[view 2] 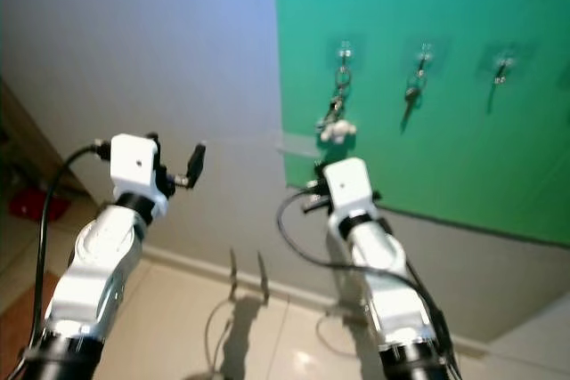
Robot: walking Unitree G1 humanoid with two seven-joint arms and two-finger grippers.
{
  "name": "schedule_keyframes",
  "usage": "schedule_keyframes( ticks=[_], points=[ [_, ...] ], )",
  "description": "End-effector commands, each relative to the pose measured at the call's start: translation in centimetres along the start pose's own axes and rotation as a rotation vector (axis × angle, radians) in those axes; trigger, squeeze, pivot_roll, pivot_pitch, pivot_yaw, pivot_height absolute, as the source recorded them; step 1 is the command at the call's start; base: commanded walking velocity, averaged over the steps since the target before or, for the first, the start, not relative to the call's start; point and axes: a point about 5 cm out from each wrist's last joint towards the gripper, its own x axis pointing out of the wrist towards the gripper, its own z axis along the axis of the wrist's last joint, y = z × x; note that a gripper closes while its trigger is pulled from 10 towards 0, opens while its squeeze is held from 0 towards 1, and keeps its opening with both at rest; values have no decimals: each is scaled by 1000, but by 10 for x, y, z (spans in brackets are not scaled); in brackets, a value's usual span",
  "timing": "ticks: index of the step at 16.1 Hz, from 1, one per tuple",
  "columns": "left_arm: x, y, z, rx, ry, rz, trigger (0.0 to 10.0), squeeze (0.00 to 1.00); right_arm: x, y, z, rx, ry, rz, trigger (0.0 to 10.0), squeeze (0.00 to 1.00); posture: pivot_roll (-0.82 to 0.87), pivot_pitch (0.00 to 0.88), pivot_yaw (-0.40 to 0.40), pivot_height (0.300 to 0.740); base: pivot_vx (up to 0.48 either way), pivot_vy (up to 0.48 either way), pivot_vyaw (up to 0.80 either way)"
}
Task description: Hang keys on a hook
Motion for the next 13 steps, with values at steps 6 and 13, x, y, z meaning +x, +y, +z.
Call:
schedule_keyframes(
  ticks=[6, 13],
  points=[
    [-8, 5, -7, 18, 23, 15, 10000, 0, -5, 9, 2, 33, -31, 17, 10000, 0, -67, 0, 68, 740, 0, -322, 0],
    [-12, 4, -12, 20, 42, 4, 10000, 0, -2, 9, 8, 68, -67, 8, 10000, 0, -56, 0, 57, 740, 0, -230, 0]
  ],
)
